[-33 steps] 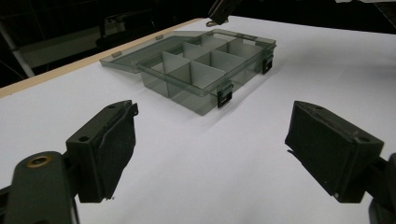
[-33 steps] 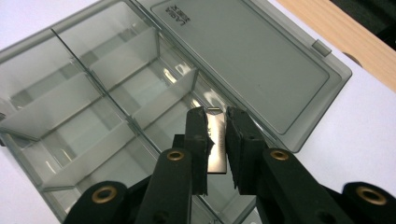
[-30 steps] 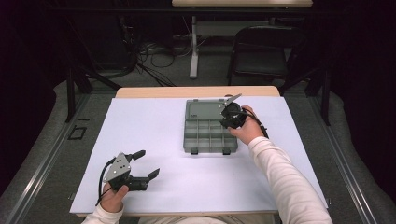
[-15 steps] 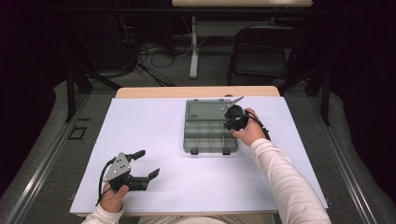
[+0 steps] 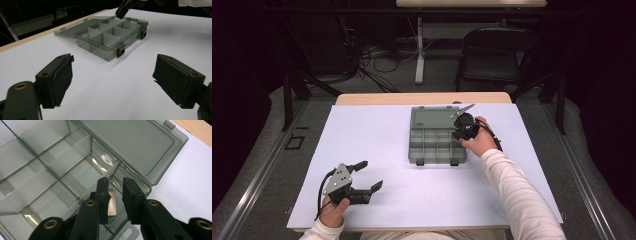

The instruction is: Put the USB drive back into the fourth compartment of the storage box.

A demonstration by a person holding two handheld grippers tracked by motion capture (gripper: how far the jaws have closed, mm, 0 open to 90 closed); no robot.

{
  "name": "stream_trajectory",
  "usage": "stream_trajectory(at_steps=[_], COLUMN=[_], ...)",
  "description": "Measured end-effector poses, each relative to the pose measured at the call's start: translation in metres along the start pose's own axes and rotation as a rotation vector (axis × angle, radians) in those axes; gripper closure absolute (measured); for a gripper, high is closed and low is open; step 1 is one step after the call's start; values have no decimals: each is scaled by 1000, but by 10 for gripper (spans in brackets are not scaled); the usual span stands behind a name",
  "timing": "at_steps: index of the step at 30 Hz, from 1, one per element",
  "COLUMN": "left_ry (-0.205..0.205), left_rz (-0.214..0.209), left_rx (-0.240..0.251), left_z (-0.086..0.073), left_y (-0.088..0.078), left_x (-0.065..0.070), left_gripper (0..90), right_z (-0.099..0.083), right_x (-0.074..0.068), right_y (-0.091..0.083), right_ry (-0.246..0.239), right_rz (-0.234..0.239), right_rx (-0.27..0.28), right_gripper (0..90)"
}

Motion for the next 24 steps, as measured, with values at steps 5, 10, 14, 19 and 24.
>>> stream_trajectory(at_steps=[5,10,14,19,24], left_ry=[0,-2,3,-2,0], left_rz=[0,-1,-1,4,-2], left_rx=[-1,0,-3,-5,-4], left_z=[0,0,0,0,0], left_y=[0,1,1,1,2], left_x=[0,0,0,0,0], left_gripper=[158,158,158,158,158], right_z=[1,3,8,12,13], right_x=[2,0,-8,-13,-19], right_y=[-4,-9,-18,-27,-37], right_ry=[-9,-43,-72,-117,-66], right_rz=[-20,-46,-61,-110,-98], right_rx=[30,77,117,143,184], right_gripper=[665,531,478,442,402])
Point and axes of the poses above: each handheld gripper's, and its own axes: y roughly forward along the jaws, z roughly out of its top, x roughly to its right, the point moved 5 cm from there along y, roughly forward along the jaws, and after that the axes turned 2 degrees about -x, right-handed, at the moved point
